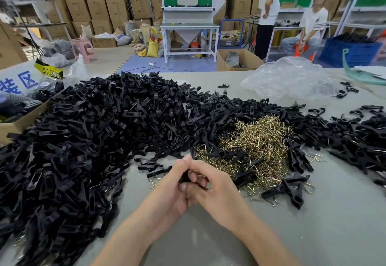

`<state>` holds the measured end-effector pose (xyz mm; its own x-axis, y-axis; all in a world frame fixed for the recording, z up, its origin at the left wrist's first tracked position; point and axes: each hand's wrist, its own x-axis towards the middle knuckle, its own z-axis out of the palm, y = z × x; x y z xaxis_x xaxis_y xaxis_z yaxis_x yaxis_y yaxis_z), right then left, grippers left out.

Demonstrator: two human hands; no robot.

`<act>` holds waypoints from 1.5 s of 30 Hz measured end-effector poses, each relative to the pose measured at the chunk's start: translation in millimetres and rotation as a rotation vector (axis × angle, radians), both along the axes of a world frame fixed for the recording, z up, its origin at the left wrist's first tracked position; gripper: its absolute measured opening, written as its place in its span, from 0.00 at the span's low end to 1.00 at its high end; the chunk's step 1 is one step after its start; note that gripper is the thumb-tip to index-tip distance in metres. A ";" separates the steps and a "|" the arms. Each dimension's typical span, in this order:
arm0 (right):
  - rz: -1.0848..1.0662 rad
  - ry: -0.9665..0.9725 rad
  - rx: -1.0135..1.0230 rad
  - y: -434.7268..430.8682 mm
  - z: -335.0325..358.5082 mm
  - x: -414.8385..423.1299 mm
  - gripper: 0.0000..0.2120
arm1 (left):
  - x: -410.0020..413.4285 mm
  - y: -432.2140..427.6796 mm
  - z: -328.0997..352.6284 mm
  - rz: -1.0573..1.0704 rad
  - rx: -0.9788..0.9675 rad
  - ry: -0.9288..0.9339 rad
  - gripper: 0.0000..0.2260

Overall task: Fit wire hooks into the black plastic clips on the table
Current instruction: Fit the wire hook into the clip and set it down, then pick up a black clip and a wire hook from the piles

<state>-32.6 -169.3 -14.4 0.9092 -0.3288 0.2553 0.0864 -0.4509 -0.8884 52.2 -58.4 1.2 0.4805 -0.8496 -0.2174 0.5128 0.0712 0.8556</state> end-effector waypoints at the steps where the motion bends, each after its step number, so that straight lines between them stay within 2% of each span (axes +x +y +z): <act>1: -0.013 -0.004 -0.035 -0.4 -1.0 0.0 0.19 | -0.4 -0.2 1.2 0.000 0.001 0.003 0.20; 4: -0.042 -0.032 -0.114 -2.3 -2.4 -0.2 0.19 | -0.3 -1.0 3.9 0.006 0.006 0.005 0.21; 8: -0.096 -0.069 -0.118 -9.3 -5.4 0.5 0.16 | 4.4 -1.8 2.3 0.026 0.050 0.003 0.25; 14: -0.148 -0.087 -0.116 -16.5 -10.4 1.5 0.16 | 3.6 -2.0 0.4 0.187 0.031 -0.021 0.15; 19: -0.214 -0.037 -0.243 -15.1 -14.7 0.4 0.16 | 1.4 -2.9 -4.1 0.241 0.023 -0.034 0.12; 25: -0.289 -0.027 -0.317 -14.2 -16.9 -5.6 0.16 | 2.2 2.6 -4.1 0.213 0.001 -0.031 0.18; 27: -0.329 -0.038 -0.172 -18.0 -14.7 -9.4 0.15 | 4.5 2.4 -3.4 0.204 -0.011 -0.025 0.18; 31: -0.479 -0.200 0.361 -32.6 1.5 -19.1 0.10 | 0.0 -22.9 2.1 0.227 0.041 -0.090 0.12; 34: -0.587 -0.436 0.732 -60.3 22.7 -34.8 0.11 | -15.5 -58.0 14.9 0.126 0.020 -0.136 0.10; 37: -0.636 -0.723 1.018 -112.7 49.1 -68.2 0.17 | -34.3 -89.0 27.6 -0.016 -0.042 -0.183 0.10; 39: -0.616 -0.794 1.114 -139.5 61.6 -88.7 0.22 | -44.8 -102.0 29.3 -0.071 -0.054 -0.228 0.10; 42: -0.571 -0.628 1.079 -142.6 58.5 -94.6 0.26 | -57.4 -108.2 26.0 -0.090 -0.047 -0.235 0.10; 45: -0.517 -0.453 0.936 -118.0 39.2 -80.5 0.15 | -62.2 -101.1 21.1 0.021 -0.021 -0.277 0.09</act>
